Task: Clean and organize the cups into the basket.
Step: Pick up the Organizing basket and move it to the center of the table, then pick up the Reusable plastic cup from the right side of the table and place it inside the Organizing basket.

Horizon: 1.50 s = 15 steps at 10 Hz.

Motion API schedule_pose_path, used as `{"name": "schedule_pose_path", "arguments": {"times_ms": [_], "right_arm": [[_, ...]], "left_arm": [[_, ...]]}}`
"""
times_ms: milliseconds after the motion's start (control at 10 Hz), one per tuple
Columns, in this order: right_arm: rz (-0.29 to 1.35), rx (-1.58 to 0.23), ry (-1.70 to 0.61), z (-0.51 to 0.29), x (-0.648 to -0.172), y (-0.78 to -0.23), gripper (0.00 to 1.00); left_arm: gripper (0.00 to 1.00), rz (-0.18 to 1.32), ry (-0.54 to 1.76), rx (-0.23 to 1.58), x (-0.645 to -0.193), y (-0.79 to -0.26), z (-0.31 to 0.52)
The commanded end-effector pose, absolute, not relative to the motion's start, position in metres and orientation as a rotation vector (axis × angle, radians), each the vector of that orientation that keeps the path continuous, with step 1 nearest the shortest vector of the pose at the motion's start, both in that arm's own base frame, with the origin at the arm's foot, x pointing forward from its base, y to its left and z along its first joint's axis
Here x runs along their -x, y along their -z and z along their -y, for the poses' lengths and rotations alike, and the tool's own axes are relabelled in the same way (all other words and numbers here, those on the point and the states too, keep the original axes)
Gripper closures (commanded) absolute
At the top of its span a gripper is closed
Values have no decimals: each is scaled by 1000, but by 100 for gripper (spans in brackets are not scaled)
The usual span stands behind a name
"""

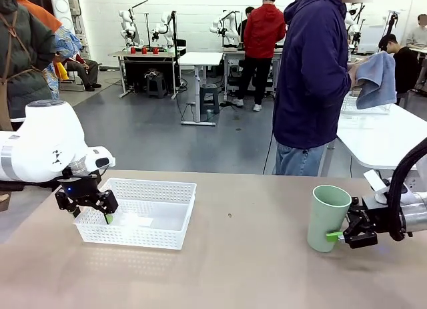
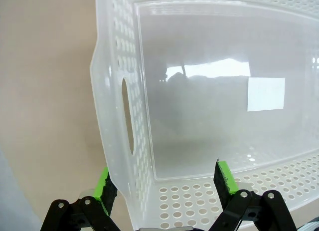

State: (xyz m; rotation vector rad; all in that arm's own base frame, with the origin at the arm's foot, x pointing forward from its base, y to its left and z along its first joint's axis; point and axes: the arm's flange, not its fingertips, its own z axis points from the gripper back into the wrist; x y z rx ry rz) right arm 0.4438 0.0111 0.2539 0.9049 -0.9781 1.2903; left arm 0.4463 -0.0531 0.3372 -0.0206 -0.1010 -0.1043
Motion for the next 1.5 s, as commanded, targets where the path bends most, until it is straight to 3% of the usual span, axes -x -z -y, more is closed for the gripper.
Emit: {"name": "schedule_pose_path", "arguments": {"times_ms": [0,400,500,600,700,800,900,1000,1100,1200,1300,1400], "right_arm": [[985,-903,-1292,-22,-452,-246,0],[982,-933,-1304,-27,-450,-246,0],[982,-938,-1324,-25,-450,-246,58],[985,-940,-1323,-25,-450,-246,58],[988,-938,-1316,-25,-450,-246,100],[983,-936,-1318,-24,-450,-246,64],[977,-935,-1315,-24,-450,-247,100],[972,-934,-1317,-24,-450,-247,100],[971,-933,-1319,-24,-450,-247,100],[971,-931,-1320,-24,-450,-247,75],[968,-931,-1320,-23,-450,-247,75],[967,-931,-1322,-23,-450,-247,100]], "left_arm": [[0,78,118,-3,-452,-335,53],[0,63,110,-22,-452,-333,57],[0,73,111,-21,-451,-334,57],[60,81,112,-23,-450,-336,56],[60,85,110,-30,-450,-336,55],[100,84,109,-33,-449,-337,55],[64,85,109,-37,-449,-338,55],[100,86,110,-39,-449,-338,55],[100,85,111,-41,-449,-338,55],[95,83,112,-42,-449,-337,55],[100,82,111,-42,-449,-337,55],[100,82,108,-43,-449,-338,55]]}}
